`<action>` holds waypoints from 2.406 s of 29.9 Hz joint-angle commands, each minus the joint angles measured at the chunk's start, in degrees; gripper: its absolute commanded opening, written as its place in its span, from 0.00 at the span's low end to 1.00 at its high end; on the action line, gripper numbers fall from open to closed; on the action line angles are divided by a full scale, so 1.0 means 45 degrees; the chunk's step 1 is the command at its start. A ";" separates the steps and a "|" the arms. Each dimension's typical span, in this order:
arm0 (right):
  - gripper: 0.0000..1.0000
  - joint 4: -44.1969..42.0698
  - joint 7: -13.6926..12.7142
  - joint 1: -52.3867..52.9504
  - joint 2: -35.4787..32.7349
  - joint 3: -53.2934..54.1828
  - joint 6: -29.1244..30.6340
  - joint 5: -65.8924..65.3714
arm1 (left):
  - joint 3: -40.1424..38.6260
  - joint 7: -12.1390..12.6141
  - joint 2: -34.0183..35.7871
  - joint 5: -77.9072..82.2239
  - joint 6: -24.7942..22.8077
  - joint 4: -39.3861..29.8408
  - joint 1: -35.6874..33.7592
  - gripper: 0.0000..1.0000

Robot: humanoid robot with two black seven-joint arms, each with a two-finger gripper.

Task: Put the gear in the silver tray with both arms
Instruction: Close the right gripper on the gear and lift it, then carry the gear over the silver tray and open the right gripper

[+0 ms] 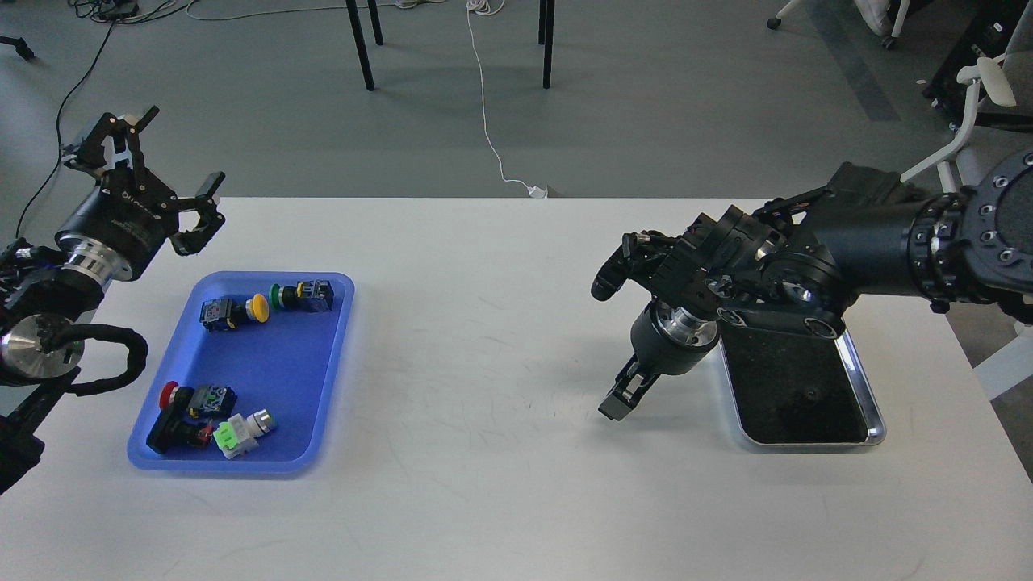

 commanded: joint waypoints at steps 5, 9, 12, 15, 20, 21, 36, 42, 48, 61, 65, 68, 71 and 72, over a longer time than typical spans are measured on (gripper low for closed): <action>0.61 -0.0237 -0.0161 -0.0163 0.0148 -0.0219 0.0000 -0.0032 | -0.0033 0.0002 0.0137 -0.0001 -0.0009 -0.0006 0.0107 0.98; 0.59 -0.0257 -0.0160 -0.0515 0.0265 -0.0277 -0.0753 -0.0032 | -0.0033 0.0002 0.0157 -0.0001 -0.0008 -0.0006 0.0107 0.98; 0.57 -0.0432 -0.0199 -0.0535 0.0324 -0.0316 -0.0832 -0.0032 | 0.0006 0.0002 0.0196 -0.0001 -0.0028 -0.0006 0.0146 0.98; 0.52 -0.0472 -0.0394 -0.0535 0.0440 -0.0316 -0.0832 -0.0051 | 0.0006 0.0002 0.0235 0.0019 -0.0048 -0.0006 0.0302 0.98; 0.46 -0.0491 -0.0629 -0.0535 0.0597 -0.0374 -0.0832 -0.0051 | 0.0006 0.0002 0.0410 0.0019 -0.0184 -0.0006 0.0361 0.98; 0.46 -0.0491 -0.0629 -0.0535 0.0617 -0.0452 -0.0832 -0.0051 | 0.0006 0.0002 0.0430 0.0019 -0.0184 -0.0006 0.0361 0.98; 0.30 -0.0511 -0.0629 -0.0672 0.0636 -0.0570 -0.0832 -0.0032 | -0.0033 0.0002 0.0509 -0.0001 -0.0204 -0.0006 0.0361 0.98; 0.15 -0.0511 -0.0610 -0.0672 0.0636 -0.0570 -0.0832 -0.0032 | -0.0052 0.0002 0.0567 0.0019 -0.0223 -0.0006 0.0361 0.98; 0.13 -0.0452 -0.0590 -0.0302 0.0598 -0.0531 -0.0832 -0.0012 | -0.0052 0.0002 0.0567 0.0019 -0.0301 -0.0006 0.0361 0.98; 0.13 0.0016 -0.0512 0.0774 -0.3812 -0.0414 -0.0929 -0.0557 | -0.0072 0.0002 0.0684 -0.0001 -0.0301 -0.0026 0.0341 0.98; 0.14 0.0193 -0.0531 0.0208 -0.5124 -0.0394 -0.1805 -0.1787 | -0.0072 0.0002 0.0684 -0.0001 -0.0301 -0.0026 0.0322 0.98; 0.15 0.0017 -0.0532 -0.0007 -0.5613 -0.0414 -0.2179 -0.2315 | -0.0053 0.0002 0.0665 -0.0001 -0.0301 -0.0026 0.0322 0.98; 0.15 -0.0314 -0.0532 -0.0475 -0.5770 -0.0414 -0.2257 -0.2668 | -0.0052 0.0002 0.0626 -0.0001 -0.0301 -0.0026 0.0322 0.98; 0.15 -0.0509 -0.0532 -0.0689 -0.5789 -0.0395 -0.2296 -0.2668 | -0.0033 0.0002 0.0626 -0.0001 -0.0301 -0.0026 0.0322 0.98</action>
